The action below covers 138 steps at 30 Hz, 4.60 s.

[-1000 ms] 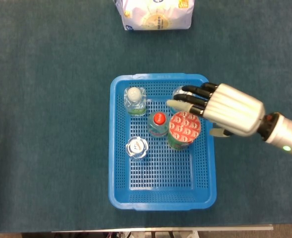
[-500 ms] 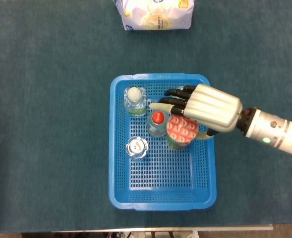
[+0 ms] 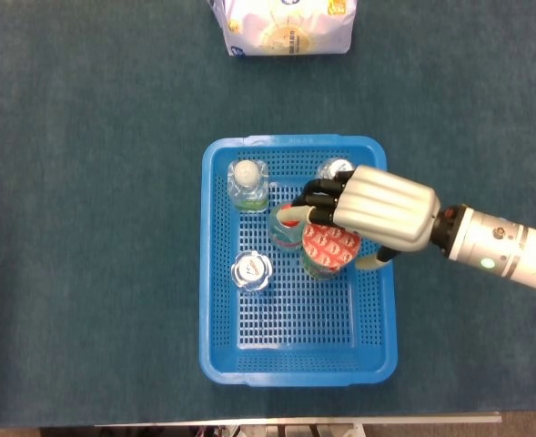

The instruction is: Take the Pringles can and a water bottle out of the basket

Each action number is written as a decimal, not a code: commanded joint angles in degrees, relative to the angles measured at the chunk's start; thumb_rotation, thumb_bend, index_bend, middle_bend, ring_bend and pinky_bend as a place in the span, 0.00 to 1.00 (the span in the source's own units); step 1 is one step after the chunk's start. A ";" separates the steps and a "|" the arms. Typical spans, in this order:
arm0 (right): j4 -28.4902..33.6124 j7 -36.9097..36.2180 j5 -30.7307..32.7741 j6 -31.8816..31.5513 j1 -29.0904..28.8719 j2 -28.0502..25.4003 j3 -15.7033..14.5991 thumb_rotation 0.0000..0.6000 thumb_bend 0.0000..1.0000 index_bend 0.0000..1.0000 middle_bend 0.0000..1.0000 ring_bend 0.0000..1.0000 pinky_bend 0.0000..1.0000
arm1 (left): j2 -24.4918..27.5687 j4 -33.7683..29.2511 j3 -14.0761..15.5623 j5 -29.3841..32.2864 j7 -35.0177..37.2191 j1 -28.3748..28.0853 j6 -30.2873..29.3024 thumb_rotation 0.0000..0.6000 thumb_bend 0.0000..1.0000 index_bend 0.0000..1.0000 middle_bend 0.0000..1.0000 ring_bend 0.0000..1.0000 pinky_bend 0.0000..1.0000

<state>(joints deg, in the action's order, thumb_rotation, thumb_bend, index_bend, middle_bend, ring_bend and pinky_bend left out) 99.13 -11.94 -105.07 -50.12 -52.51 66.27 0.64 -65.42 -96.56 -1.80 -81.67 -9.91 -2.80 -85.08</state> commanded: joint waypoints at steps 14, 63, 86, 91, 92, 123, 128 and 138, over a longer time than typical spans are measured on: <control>-0.03 -0.09 1.98 1.64 -1.39 0.49 -0.99 1.00 0.00 0.21 0.31 0.26 0.48 | -0.29 0.37 -0.04 0.15 0.41 0.36 -0.36 1.00 0.25 0.24 0.18 0.10 0.32; 15.13 5.65 2.95 -16.82 8.53 -18.47 2.48 1.00 0.00 0.54 0.60 0.56 0.62 | -0.62 -0.35 -0.47 -0.15 -1.11 -0.77 0.99 1.00 0.25 0.24 0.17 0.10 0.33; 15.09 6.06 0.78 -21.79 26.05 -24.89 -6.66 1.00 0.00 0.54 0.60 0.56 0.62 | -1.08 -1.33 -0.54 0.91 -3.02 -1.90 2.50 1.00 0.25 0.24 0.18 0.10 0.34; 13.15 6.34 1.18 -22.49 28.92 -23.23 -7.71 1.00 0.00 0.54 0.60 0.56 0.62 | -1.27 -1.45 -0.51 0.82 -3.34 -2.15 2.68 1.00 0.25 0.24 0.17 0.10 0.34; 12.66 6.40 1.28 -23.01 29.49 -22.91 -7.66 1.00 0.00 0.54 0.60 0.56 0.62 | -1.32 -1.47 -0.49 0.83 -3.46 -2.22 2.79 1.00 0.25 0.24 0.17 0.10 0.34; 10.06 2.72 -0.11 -21.27 30.89 -22.07 -6.18 1.00 0.00 0.00 0.05 0.10 0.40 | -2.05 -0.60 -0.10 1.46 -2.78 -1.85 2.46 1.00 0.25 0.24 0.18 0.10 0.34; 8.96 2.39 -0.22 -23.71 31.10 -20.51 -4.55 1.00 0.00 0.00 0.06 0.10 0.39 | -2.13 -0.45 -0.08 1.51 -2.66 -1.82 2.48 1.00 0.25 0.24 0.18 0.10 0.34; 5.74 5.08 1.14 -22.04 27.29 -16.26 0.30 1.00 0.00 0.02 0.14 0.10 0.39 | -2.04 -0.30 -0.08 1.45 -2.38 -1.77 2.38 1.00 0.25 0.24 0.17 0.10 0.34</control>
<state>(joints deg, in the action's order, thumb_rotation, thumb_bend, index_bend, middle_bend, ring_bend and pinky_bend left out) 105.31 -7.26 -104.26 -72.85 -24.49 49.42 0.28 -67.47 -96.87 -1.88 -80.22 -12.28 -4.57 -82.70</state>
